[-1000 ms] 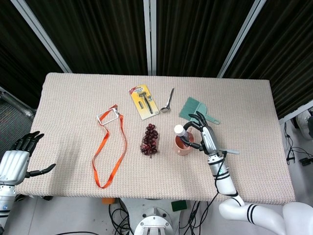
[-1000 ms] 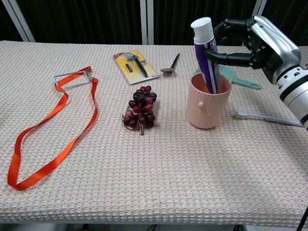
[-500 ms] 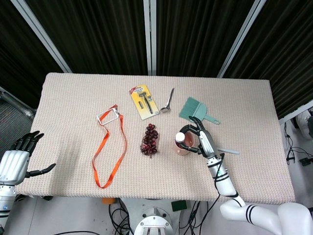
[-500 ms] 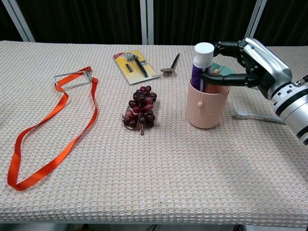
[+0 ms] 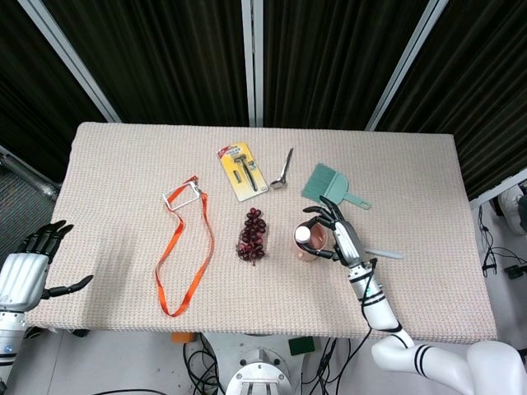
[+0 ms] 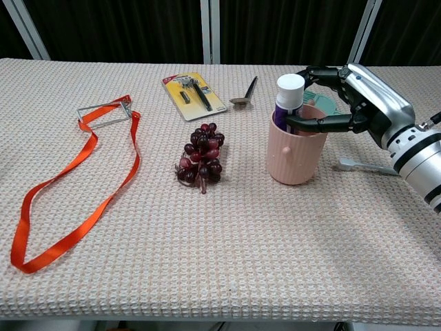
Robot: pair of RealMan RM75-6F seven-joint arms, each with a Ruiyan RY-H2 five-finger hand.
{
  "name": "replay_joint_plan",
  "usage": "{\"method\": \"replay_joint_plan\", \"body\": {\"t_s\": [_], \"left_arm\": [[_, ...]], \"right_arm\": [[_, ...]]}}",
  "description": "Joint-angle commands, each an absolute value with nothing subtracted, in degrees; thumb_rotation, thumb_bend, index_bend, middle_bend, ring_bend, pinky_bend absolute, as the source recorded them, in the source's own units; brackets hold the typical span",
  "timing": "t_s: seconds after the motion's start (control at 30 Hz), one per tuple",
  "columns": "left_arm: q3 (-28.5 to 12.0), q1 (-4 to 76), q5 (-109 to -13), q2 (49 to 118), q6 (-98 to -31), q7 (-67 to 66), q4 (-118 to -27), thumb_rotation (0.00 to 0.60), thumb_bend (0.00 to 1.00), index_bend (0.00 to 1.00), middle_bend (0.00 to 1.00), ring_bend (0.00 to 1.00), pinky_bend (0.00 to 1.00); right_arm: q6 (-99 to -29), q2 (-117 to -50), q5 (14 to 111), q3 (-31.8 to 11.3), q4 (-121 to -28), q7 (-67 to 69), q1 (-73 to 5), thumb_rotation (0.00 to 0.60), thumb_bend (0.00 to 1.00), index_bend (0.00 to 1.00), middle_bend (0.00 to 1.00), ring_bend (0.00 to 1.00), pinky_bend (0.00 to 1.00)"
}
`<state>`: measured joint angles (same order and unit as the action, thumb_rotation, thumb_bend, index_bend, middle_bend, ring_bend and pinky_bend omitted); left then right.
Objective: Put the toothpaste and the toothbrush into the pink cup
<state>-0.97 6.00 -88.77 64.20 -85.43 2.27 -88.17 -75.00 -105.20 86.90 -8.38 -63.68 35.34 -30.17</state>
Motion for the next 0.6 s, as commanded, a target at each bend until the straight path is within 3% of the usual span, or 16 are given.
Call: {"method": "replay_joint_plan", "body": {"t_s": [0.03, 0.23, 0.6], "left_arm": [[-1.0, 6.0, -88.7, 64.2, -85.4, 2.2, -88.2, 0.267, 0.08, 0.12, 0.09, 0.10, 0.21], [-1.1, 6.1, -88.6, 64.1, -85.1, 2.3, -88.2, 0.264, 0.08, 0.12, 0.09, 0.10, 0.21], [-1.2, 6.1, -88.4, 64.0, -85.3, 2.0, -88.5, 0.267, 0.08, 0.12, 0.09, 0.10, 0.21]], "right_arm": [[-74.8, -105.2, 86.7, -8.5, -63.6, 35.0, -30.2, 0.600, 0.48, 0.60, 0.26, 0.00, 0.00], [-74.9, -105.1, 86.7, -8.6, -63.3, 34.9, -30.1, 0.600, 0.44, 0.56, 0.26, 0.00, 0.00], [-76.5, -105.0, 87.7, -8.0, -61.3, 36.6, -29.4, 0.600, 0.36, 0.39, 0.26, 0.00, 0.00]]}}
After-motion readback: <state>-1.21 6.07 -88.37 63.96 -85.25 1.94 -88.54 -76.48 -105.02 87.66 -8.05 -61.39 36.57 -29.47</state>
